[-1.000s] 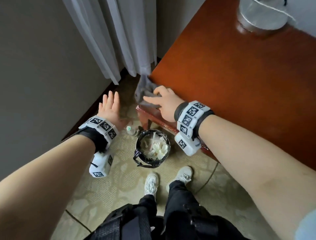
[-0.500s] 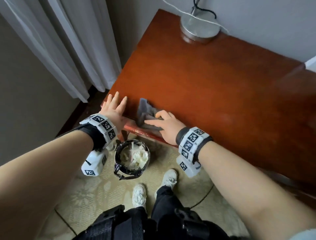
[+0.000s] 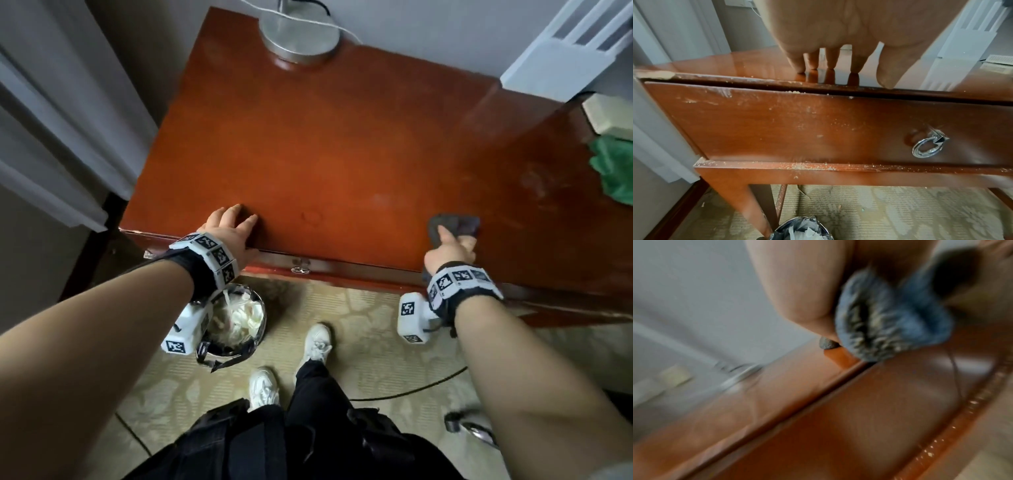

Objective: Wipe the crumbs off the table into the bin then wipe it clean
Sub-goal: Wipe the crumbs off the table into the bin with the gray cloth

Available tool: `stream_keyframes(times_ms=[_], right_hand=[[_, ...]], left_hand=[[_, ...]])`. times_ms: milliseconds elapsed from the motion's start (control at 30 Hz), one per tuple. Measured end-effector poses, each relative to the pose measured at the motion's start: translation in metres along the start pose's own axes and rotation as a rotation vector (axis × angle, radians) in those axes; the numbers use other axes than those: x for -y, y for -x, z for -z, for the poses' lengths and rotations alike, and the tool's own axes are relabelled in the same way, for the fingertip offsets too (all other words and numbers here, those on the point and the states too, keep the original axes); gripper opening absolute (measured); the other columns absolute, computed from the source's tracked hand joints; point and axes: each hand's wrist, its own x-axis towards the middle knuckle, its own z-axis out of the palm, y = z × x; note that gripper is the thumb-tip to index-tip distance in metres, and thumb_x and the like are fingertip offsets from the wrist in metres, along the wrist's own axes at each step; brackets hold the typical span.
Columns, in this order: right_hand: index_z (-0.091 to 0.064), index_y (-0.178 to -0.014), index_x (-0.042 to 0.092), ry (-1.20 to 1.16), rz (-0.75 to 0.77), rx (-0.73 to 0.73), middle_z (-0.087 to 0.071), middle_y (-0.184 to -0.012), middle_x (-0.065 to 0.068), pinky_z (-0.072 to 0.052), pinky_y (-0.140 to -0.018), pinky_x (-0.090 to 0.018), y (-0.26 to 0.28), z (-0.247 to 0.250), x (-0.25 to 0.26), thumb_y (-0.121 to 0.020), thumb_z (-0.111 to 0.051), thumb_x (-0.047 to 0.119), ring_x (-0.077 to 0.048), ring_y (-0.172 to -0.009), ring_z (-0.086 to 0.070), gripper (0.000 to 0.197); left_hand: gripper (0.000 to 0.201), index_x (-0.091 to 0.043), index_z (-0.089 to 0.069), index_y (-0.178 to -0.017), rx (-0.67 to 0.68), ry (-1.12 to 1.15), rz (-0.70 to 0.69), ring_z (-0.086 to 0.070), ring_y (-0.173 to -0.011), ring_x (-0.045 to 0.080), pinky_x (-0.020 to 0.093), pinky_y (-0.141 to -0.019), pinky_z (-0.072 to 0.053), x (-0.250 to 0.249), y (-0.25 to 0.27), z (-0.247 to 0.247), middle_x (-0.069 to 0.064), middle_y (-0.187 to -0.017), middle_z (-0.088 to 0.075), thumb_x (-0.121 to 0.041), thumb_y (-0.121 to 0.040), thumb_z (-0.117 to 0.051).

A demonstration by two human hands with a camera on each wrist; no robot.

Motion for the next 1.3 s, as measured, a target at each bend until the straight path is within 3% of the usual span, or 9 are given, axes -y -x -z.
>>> stream_keyframes(times_ms=[267,400,567,700,867,1000,1067,1167,1300], right_hand=[[-0.051,-0.131,0.037,0.108,0.936,0.493,-0.037,-0.114,0.008,-0.045,-0.096,-0.036,0.060,-0.043,0.041,-0.089,-0.039,0.000,-0.024,-0.109,-0.049,0.057],[-0.050,-0.134,0.026,-0.062,0.786,0.255,-0.038,-0.113,0.000,-0.036,-0.095,-0.020,0.026,0.009,0.019,-0.087,-0.041,-0.005,-0.021,-0.109,-0.046,0.057],[-0.033,-0.144,0.022,-0.116,0.147,-0.167,-0.029,-0.141,-0.013,-0.034,-0.106,-0.033,-0.061,0.074,-0.056,-0.094,-0.047,0.011,-0.035,-0.121,-0.046,0.054],[-0.025,-0.148,0.021,-0.043,-0.161,-0.075,-0.024,-0.144,-0.014,-0.033,-0.107,-0.041,-0.114,0.083,-0.092,-0.096,-0.045,0.015,-0.039,-0.125,-0.040,0.056],[-0.043,-0.138,0.031,0.211,0.514,0.109,-0.026,-0.144,-0.006,-0.028,-0.110,-0.032,-0.099,0.053,-0.071,-0.085,-0.043,0.003,-0.029,-0.129,-0.029,0.060],[-0.054,-0.128,0.037,0.200,1.022,0.644,-0.037,-0.125,0.008,-0.049,-0.093,-0.037,-0.060,0.046,-0.065,-0.082,-0.041,-0.002,-0.025,-0.107,-0.053,0.062],[-0.054,-0.127,0.037,0.119,1.031,0.699,-0.036,-0.112,0.012,-0.050,-0.083,-0.032,-0.069,0.065,-0.074,-0.083,-0.041,-0.003,-0.022,-0.095,-0.056,0.061],[-0.051,-0.132,0.022,-0.022,0.945,0.428,-0.039,-0.114,-0.003,-0.028,-0.089,-0.015,-0.116,0.112,-0.088,-0.084,-0.046,-0.005,-0.020,-0.111,-0.044,0.056],[-0.039,-0.141,0.022,-0.003,0.399,0.021,-0.031,-0.139,-0.014,-0.034,-0.105,-0.031,-0.209,0.156,-0.114,-0.090,-0.045,0.005,-0.035,-0.122,-0.044,0.054]], left_hand=[[0.062,-0.030,-0.022,-0.145,-0.075,-0.029,-0.014,-0.017,-0.137,0.025,0.041,-0.111,-0.027,-0.014,0.000,0.011,0.001,-0.151,-0.015,-0.041,-0.091,-0.051],[0.069,-0.034,-0.011,-0.148,-0.028,-0.052,-0.098,-0.003,-0.143,0.023,0.042,-0.116,-0.018,-0.043,-0.005,0.012,-0.002,-0.156,-0.002,-0.043,-0.091,-0.049],[0.079,-0.033,0.009,-0.148,0.015,-0.146,-0.200,0.018,-0.143,0.024,0.037,-0.117,0.003,-0.102,-0.016,0.005,0.000,-0.154,0.024,-0.052,-0.092,-0.043],[0.081,-0.033,0.015,-0.147,0.037,-0.194,-0.224,0.023,-0.141,0.026,0.042,-0.118,0.006,-0.147,-0.025,-0.006,0.002,-0.152,0.029,-0.057,-0.092,-0.038],[0.075,-0.033,0.010,-0.148,0.002,-0.120,-0.122,0.018,-0.143,0.024,0.039,-0.116,0.005,-0.192,-0.034,-0.015,-0.001,-0.155,0.021,-0.052,-0.094,-0.037],[0.065,-0.031,-0.003,-0.150,-0.099,-0.038,-0.018,0.008,-0.145,0.022,0.035,-0.117,0.000,-0.214,-0.039,-0.015,-0.001,-0.158,0.007,-0.039,-0.097,-0.038],[0.064,-0.030,-0.004,-0.150,-0.113,0.000,0.024,0.008,-0.145,0.022,0.035,-0.117,0.000,-0.222,-0.042,-0.012,-0.001,-0.158,0.005,-0.037,-0.097,-0.039],[0.066,-0.030,-0.003,-0.150,-0.116,-0.005,0.037,0.008,-0.145,0.022,0.034,-0.117,0.001,-0.240,-0.045,-0.012,-0.001,-0.158,0.005,-0.042,-0.096,-0.040],[0.073,-0.032,0.000,-0.149,-0.096,-0.027,0.026,0.009,-0.145,0.023,0.035,-0.118,0.001,-0.269,-0.049,-0.016,0.000,-0.157,0.008,-0.051,-0.093,-0.042]])
